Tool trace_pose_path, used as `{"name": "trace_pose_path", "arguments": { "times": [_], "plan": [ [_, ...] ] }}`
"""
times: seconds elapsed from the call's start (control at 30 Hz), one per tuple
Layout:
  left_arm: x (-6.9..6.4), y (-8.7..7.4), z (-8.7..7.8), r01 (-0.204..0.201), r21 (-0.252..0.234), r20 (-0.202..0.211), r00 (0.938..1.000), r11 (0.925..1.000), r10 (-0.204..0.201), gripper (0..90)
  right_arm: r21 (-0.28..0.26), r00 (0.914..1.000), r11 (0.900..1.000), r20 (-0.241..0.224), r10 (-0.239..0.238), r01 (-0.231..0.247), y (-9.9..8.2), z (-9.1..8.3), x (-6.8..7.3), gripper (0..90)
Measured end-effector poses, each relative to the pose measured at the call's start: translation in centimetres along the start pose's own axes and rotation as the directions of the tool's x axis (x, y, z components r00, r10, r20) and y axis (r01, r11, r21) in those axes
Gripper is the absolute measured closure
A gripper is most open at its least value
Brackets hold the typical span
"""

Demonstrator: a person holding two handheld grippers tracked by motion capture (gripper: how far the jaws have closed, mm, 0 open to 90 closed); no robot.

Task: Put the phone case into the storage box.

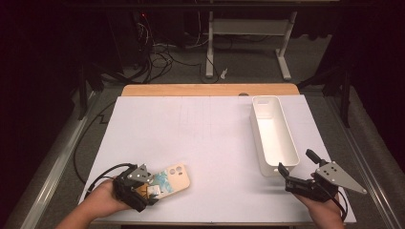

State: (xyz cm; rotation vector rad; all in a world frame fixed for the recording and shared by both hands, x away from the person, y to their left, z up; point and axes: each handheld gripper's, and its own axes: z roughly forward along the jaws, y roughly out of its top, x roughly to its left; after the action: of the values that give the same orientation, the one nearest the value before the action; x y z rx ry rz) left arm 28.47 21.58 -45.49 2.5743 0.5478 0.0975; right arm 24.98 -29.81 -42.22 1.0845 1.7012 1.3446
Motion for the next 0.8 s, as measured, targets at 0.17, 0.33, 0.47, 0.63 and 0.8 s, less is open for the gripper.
{"name": "trace_pose_path", "arguments": {
  "times": [0.17,0.33,0.47,0.63,0.8],
  "plan": [
    [0.01,-0.08,0.10,0.036,-0.036,-0.027,0.9990,0.9987,-0.037,11.8,-0.001,1.0000,1.0000,0.001,0.000,0.000,0.01,-0.03,-0.03,1.1],
    [0.18,-0.07,0.11,0.059,-0.059,-0.027,0.9978,0.9965,-0.060,11.8,-0.002,1.0000,1.0000,0.000,0.000,0.000,0.02,-0.03,-0.04,1.1],
    [0.12,0.16,0.18,0.078,-0.094,-0.060,0.9946,0.9925,-0.084,11.9,-0.001,1.0000,1.0000,0.001,0.000,0.000,0.01,-0.02,-0.05,1.1],
    [-0.04,0.49,0.42,0.088,-0.137,-0.088,0.9910,0.9866,-0.101,11.9,-0.001,1.0000,1.0000,0.000,-0.002,0.002,0.01,-0.01,-0.03,1.1],
    [0.03,0.80,0.41,0.121,-0.197,-0.112,0.9831,0.9730,-0.145,11.9,-0.002,1.0000,1.0000,0.000,-0.001,0.001,0.02,-0.05,-0.05,1.1]
  ]
}}
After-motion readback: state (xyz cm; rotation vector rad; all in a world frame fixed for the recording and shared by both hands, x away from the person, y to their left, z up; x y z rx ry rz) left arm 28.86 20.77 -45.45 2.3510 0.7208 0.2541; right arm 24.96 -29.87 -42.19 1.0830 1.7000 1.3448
